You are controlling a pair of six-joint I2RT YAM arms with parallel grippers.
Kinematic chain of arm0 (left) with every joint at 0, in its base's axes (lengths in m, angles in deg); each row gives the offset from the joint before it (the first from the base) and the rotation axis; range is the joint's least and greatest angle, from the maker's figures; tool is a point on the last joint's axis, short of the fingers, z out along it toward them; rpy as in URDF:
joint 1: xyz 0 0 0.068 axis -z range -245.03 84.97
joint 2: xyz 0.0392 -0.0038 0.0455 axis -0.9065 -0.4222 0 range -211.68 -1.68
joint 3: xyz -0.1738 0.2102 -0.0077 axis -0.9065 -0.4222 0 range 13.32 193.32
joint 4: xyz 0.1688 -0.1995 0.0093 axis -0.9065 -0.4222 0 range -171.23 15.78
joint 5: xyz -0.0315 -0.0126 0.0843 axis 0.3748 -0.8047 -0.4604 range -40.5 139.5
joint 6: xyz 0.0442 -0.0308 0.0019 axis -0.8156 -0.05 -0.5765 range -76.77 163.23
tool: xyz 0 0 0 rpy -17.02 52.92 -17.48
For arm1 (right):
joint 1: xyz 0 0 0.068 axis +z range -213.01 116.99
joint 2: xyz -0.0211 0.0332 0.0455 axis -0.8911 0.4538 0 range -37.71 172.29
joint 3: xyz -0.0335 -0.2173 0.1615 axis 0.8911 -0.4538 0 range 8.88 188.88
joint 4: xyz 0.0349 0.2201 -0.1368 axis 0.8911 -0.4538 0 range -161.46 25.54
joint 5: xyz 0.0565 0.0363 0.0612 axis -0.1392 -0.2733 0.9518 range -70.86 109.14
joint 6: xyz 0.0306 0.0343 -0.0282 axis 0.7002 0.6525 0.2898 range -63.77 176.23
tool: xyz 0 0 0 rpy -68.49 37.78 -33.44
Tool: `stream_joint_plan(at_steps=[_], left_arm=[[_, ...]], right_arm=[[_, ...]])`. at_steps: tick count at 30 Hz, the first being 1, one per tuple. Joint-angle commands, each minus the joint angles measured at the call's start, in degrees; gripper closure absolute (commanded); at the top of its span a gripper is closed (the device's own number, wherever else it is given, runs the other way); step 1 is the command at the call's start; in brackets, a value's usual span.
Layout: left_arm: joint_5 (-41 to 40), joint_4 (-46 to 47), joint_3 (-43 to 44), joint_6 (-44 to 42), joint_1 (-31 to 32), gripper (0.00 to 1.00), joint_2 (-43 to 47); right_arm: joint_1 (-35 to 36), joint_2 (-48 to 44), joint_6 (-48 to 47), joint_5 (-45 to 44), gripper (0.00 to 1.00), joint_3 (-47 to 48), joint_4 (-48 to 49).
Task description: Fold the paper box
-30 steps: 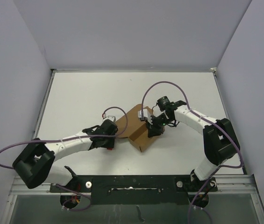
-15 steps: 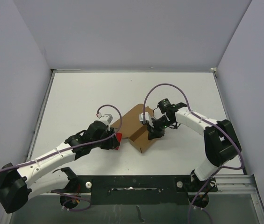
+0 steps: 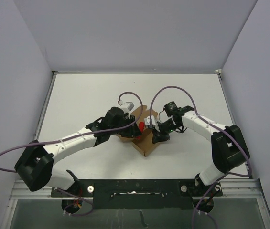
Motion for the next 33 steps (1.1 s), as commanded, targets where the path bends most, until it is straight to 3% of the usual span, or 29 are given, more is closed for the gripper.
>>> stream_joint_plan(at_steps=[1,16,33], left_arm=[[5.3,8.5,3.4,-0.7,-0.2,0.88,-5.6],[9.9,15.0,4.6,2.7,-0.7,0.83,-16.5],[10.3,11.5,6.8,3.9,-0.6,0.63,-19.0]], right_arm=[[-0.5,-3.0,-2.8,3.5,0.91,-0.2,-0.4],[-1.0,-4.1,-6.6,4.1,0.91,-1.6,-0.8],[-1.1,-4.4,-7.7,4.7,0.91,-1.6,-1.5]])
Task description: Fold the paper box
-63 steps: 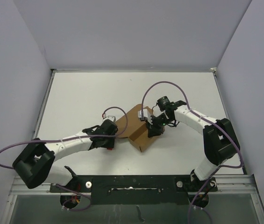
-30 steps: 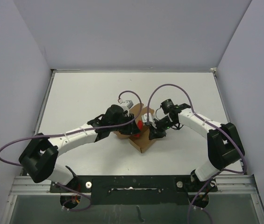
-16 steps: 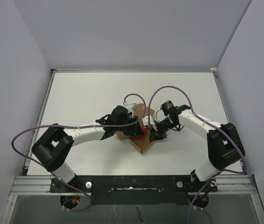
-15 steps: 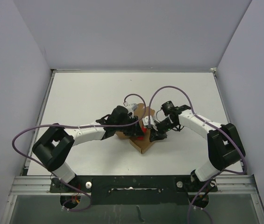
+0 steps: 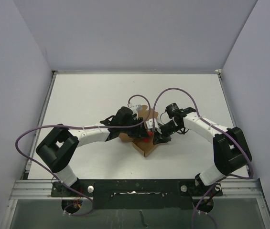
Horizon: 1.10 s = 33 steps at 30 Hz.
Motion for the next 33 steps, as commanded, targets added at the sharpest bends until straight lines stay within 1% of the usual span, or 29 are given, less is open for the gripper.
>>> stream_joint_plan(at_steps=[1,3,10,16,19,23,26,29,33], left_arm=[[0.9,0.7,3.1,0.4,-0.1,0.60,-0.4],[0.5,0.2,3.1,0.3,-0.1,0.57,0.0],[-0.2,-0.3,2.8,0.0,-0.1,0.57,1.7],[-3.9,-3.4,1.5,-2.1,-0.1,0.56,10.9],[-5.8,-4.5,-0.6,-2.8,-0.1,0.56,16.4],[-8.3,-4.9,-6.5,-2.6,-0.2,0.56,23.3],[-9.9,-5.0,-12.4,-0.3,-0.3,0.53,27.7],[-11.0,-3.7,-17.8,2.2,-0.5,0.49,31.6],[-11.4,-0.8,-24.2,5.2,-2.5,0.39,36.7]], right_arm=[[-0.4,-2.1,-1.1,2.8,0.91,0.4,-0.4],[-0.4,-2.0,-1.1,2.8,0.91,0.4,-0.4],[-0.5,-2.1,-1.1,2.8,0.90,0.4,-0.4],[-0.8,-2.3,-1.1,3.4,0.90,0.6,-0.6],[-0.8,-2.5,-0.9,3.6,0.90,0.7,-0.7],[-0.9,-2.6,-0.6,3.9,0.90,0.8,-0.6],[-1.1,-2.7,-0.2,4.3,0.90,0.9,-0.6],[-1.2,-2.8,0.4,4.5,0.89,1.0,-0.4],[-1.4,-2.9,0.9,4.8,0.88,1.1,-0.4]])
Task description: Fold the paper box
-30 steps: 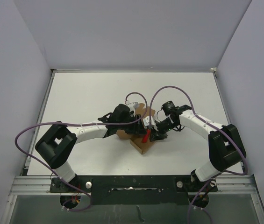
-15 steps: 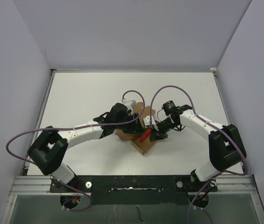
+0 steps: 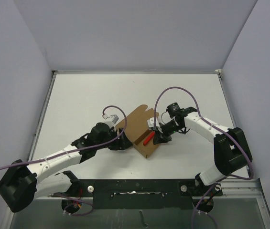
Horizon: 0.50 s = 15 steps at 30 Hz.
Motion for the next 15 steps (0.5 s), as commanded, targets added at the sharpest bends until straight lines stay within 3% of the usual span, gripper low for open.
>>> stream_joint_plan(at_steps=[1,6,9,12,15], left_arm=[[-1.5,4.5,-4.6,4.3,-3.1,0.36,6.3],[4.0,7.3,-7.3,6.0,-10.1,0.27,8.6],[7.2,10.9,-8.7,7.9,-13.7,0.14,7.9],[10.2,16.9,-10.3,10.2,-16.5,0.07,6.5],[10.8,20.1,-10.8,11.5,-17.1,0.06,4.7]], right_arm=[[-0.5,-2.7,0.6,3.0,0.88,1.1,0.2],[-0.9,-3.0,0.8,3.3,0.88,1.3,0.2],[-1.3,-3.4,1.0,3.7,0.88,1.3,0.2],[-1.5,-3.7,1.1,4.1,0.88,1.3,0.2],[-1.7,-3.8,1.4,4.1,0.88,1.5,0.1]])
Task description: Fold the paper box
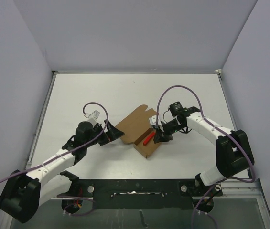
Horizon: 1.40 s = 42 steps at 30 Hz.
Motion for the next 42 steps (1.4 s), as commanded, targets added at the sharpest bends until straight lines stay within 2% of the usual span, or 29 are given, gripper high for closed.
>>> stream_joint_plan(at_steps=[1,8,17,28,34,39,42], left_arm=[[3.8,10.3,-0.5,3.2,-0.9,0.07,-2.6],[2.7,12.1,-0.2,4.7,-0.8,0.22,-8.4],[1.6,11.5,-0.7,3.1,-0.8,0.22,-10.6],[2.9,4.1,1.7,1.1,-0.9,0.21,-4.0],[2.1,0.8,1.4,-0.2,-1.0,0.17,1.4],[2.1,5.6,-2.5,1.3,-2.8,0.02,5.0],[2.0,5.7,-4.0,2.0,-3.2,0.02,7.6]], right_arm=[[-0.5,-2.3,0.4,2.9,0.88,1.6,0.1],[-1.3,-2.9,0.7,3.9,0.87,2.8,-1.4],[-2.2,-3.5,1.3,4.6,0.87,4.6,-3.6],[-8.6,-8.6,2.9,7.3,0.83,3.8,-3.7],[-12.6,-9.9,4.3,9.6,0.83,3.7,-3.6],[-14.2,-10.7,5.2,10.0,0.82,3.8,-3.4],[-14.6,-10.9,5.8,10.0,0.82,3.7,-3.2]])
